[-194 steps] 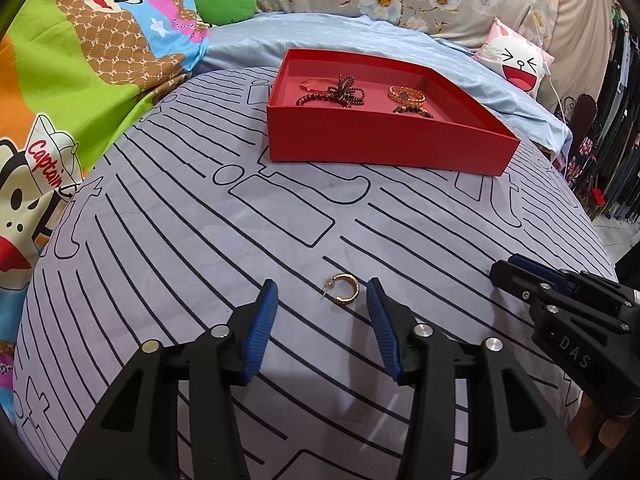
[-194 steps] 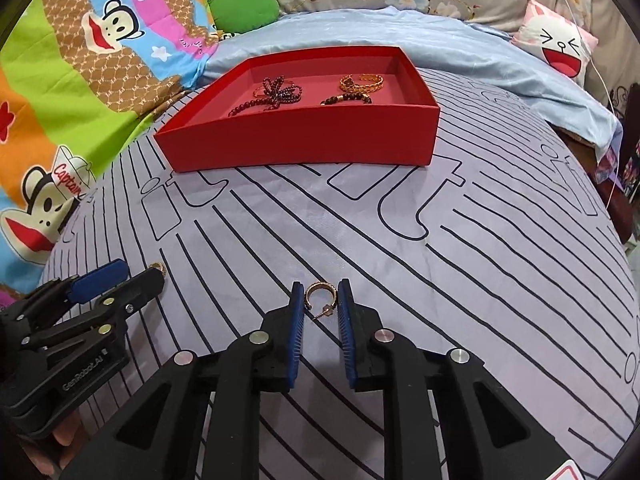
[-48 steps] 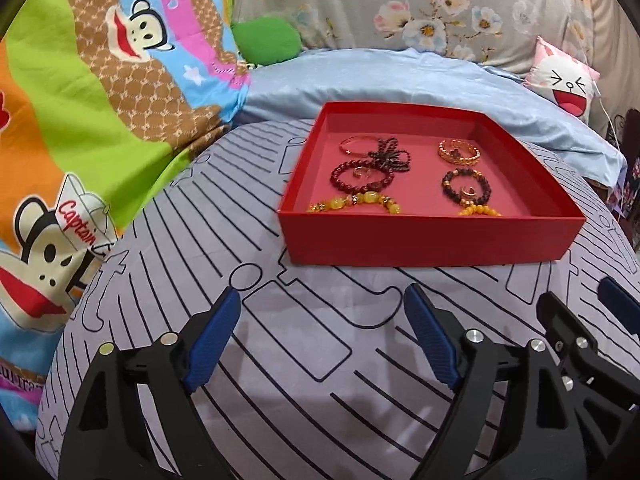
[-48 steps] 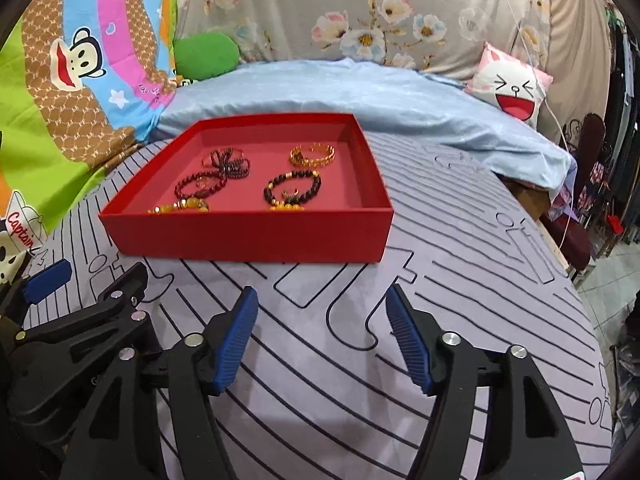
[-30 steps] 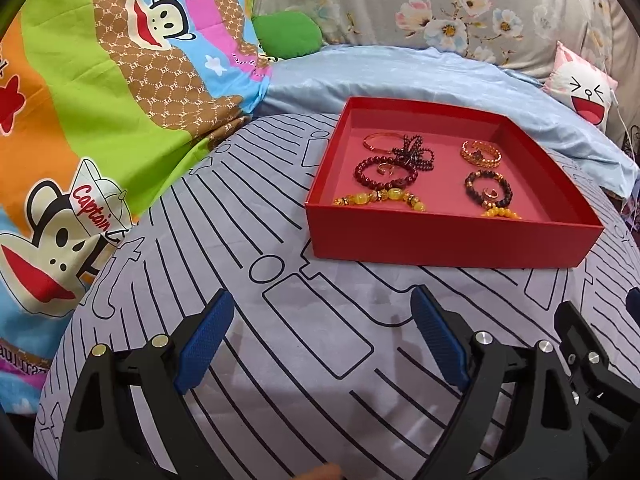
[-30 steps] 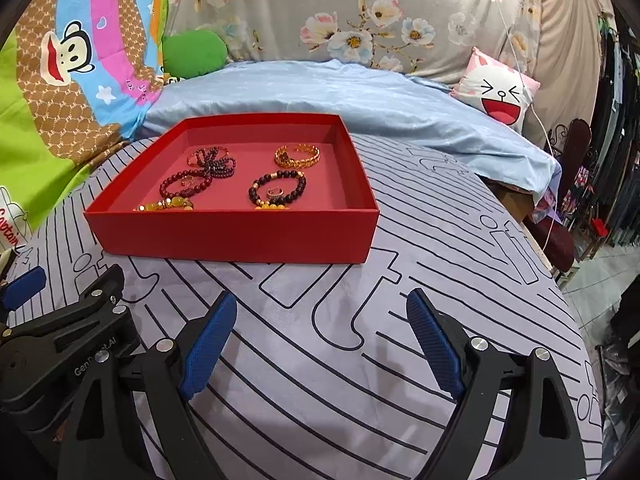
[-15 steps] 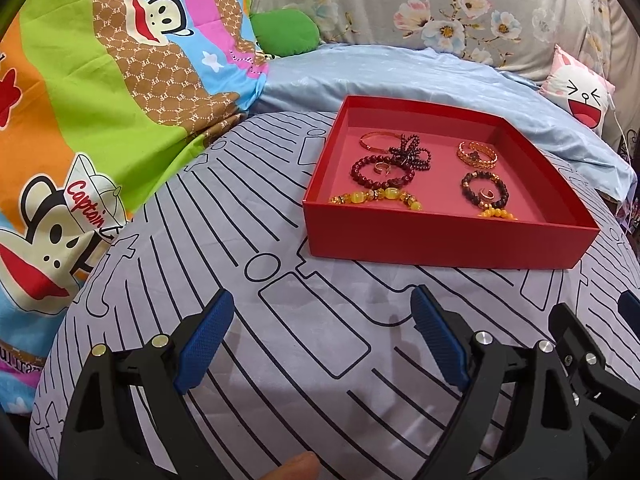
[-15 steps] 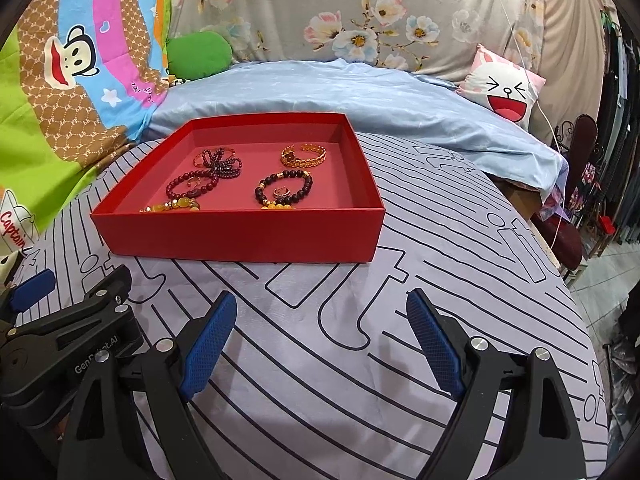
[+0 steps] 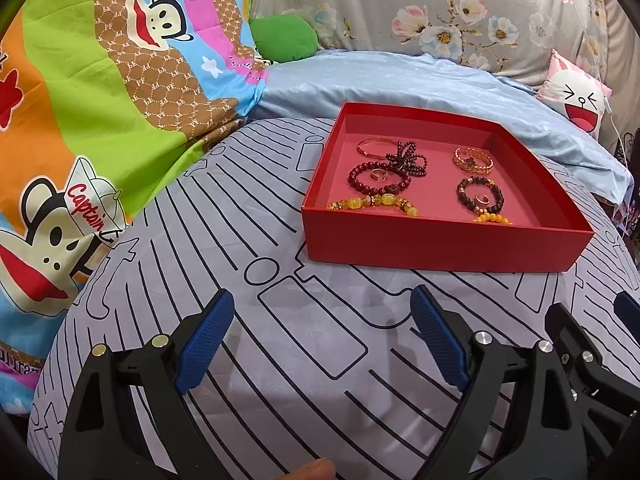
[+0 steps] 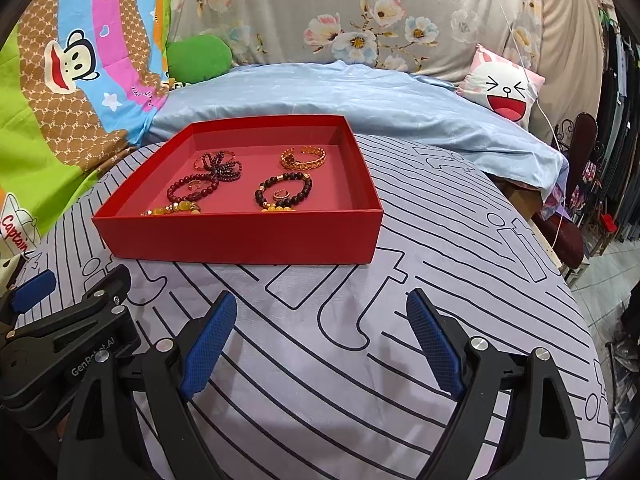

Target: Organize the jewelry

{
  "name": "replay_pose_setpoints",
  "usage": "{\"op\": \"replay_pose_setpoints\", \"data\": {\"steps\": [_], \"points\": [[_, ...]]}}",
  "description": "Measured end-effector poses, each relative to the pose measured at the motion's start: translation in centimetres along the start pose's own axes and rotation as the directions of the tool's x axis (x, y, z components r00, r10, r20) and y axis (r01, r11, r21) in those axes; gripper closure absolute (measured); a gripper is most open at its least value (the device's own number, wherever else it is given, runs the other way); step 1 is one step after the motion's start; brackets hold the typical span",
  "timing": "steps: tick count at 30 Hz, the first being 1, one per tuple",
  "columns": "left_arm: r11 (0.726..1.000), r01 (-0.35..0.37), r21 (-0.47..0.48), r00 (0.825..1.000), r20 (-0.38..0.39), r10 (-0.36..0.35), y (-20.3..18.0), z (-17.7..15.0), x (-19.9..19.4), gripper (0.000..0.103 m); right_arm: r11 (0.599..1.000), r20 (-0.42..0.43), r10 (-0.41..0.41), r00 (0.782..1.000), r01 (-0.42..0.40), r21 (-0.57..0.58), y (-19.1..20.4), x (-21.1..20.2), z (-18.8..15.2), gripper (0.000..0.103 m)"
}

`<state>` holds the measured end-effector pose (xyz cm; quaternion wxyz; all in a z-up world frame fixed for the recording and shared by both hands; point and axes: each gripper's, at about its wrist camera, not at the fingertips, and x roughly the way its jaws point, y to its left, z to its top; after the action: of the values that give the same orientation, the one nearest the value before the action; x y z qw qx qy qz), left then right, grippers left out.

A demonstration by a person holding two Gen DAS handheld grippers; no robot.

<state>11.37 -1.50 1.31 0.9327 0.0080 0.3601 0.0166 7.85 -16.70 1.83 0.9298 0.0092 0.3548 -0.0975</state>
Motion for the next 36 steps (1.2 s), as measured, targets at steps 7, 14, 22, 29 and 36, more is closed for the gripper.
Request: {"op": "replay_pose_setpoints", "data": {"steps": [7,14,22,29,36], "points": [[1.000,0.003,0.001,1.000,0.003,-0.003,0.04,-0.04,0.00,0.019,1.000,0.000,0.000,1.000,0.000,0.000,0.01,0.02,0.00,0.019],[1.000,0.004,0.003,1.000,0.004,-0.004,-0.05,0.02,-0.07,0.020,1.000,0.000,0.000,1.000,0.000,0.001,0.01,0.03,-0.01,0.019],[1.000,0.002,0.003,1.000,0.005,-0.002,-0.06,0.01,-0.07,0.020,1.000,0.001,0.000,1.000,0.000,0.000,-0.01,0.02,-0.03,0.019],[1.000,0.001,0.004,1.000,0.006,-0.001,-0.04,-0.01,-0.11,0.020,1.000,0.001,0.000,1.000,0.000,0.001,0.03,0.01,-0.04,0.019],[1.000,0.001,0.005,1.000,0.011,-0.001,-0.12,0.01,-0.19,0.020,1.000,0.001,0.000,1.000,0.000,0.002,0.00,0.00,-0.04,0.019]]}}
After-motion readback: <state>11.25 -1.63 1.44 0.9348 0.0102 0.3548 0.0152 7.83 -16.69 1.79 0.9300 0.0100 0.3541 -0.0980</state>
